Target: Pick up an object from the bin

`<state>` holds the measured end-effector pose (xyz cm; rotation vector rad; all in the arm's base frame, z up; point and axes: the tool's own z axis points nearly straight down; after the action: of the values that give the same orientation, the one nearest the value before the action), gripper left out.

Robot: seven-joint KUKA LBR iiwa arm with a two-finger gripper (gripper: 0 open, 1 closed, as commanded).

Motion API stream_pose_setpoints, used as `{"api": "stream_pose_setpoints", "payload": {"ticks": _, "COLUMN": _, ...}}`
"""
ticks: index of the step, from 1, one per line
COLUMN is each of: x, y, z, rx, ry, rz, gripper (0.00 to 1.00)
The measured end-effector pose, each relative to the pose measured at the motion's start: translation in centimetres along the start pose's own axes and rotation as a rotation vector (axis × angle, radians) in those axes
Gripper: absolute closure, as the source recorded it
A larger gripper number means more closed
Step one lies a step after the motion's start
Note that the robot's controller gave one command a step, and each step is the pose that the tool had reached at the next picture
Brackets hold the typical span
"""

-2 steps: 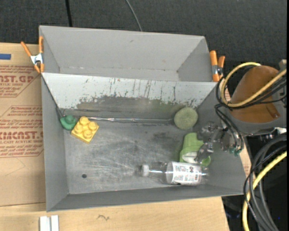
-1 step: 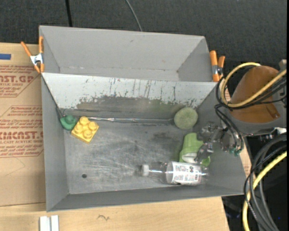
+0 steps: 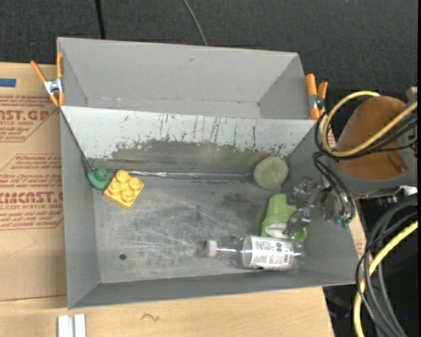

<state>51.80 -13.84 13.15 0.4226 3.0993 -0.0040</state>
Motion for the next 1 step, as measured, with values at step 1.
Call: {"api": "stream_pose_setpoints", "payload": {"ticks": 1, "x": 0.0, "y": 0.0, "z": 0.0, "rx": 0.0, "ry": 0.0, "rz": 0.0, "gripper": 1.0}}
